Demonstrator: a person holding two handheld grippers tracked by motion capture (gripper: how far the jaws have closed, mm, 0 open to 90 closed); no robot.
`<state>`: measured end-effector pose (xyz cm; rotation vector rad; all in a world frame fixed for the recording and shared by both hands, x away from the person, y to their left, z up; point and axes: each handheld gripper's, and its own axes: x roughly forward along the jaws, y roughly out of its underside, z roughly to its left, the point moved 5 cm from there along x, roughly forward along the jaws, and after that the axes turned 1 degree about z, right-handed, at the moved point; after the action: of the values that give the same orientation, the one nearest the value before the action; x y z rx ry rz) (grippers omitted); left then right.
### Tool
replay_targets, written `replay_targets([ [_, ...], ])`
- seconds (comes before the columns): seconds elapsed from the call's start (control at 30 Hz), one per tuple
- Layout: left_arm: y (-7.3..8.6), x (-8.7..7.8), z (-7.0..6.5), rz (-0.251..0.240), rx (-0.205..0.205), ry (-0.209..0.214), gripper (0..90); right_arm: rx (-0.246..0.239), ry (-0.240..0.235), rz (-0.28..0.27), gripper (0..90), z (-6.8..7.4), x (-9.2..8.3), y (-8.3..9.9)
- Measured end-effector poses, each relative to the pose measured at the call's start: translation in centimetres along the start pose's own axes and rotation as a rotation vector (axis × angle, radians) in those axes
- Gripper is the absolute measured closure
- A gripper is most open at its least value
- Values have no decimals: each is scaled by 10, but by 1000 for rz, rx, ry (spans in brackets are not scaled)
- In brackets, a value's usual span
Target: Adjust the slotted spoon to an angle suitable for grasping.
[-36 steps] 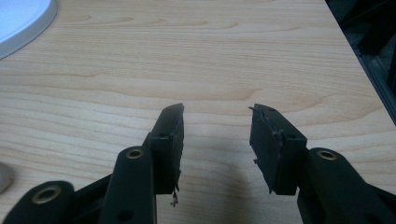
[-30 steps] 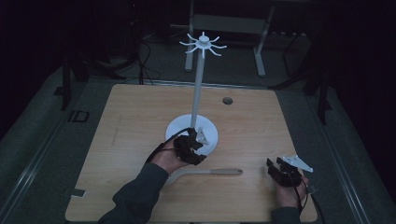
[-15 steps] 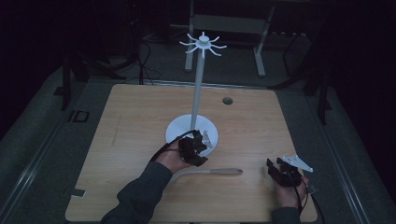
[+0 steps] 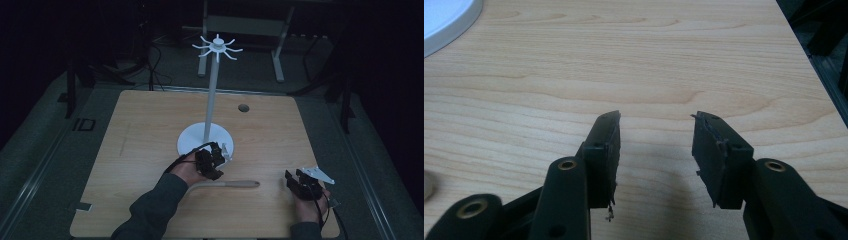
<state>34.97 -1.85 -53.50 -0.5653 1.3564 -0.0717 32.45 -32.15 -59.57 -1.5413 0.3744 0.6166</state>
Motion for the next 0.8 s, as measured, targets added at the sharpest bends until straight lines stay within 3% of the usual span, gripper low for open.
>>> replay_targets([
  [0.63,-5,17,-9,72,42,40,639,-5,2,8,533,0,1,1],
  [0.8,-6,22,-12,96,76,59,644,-1,3,12,531,-1,1,1],
])
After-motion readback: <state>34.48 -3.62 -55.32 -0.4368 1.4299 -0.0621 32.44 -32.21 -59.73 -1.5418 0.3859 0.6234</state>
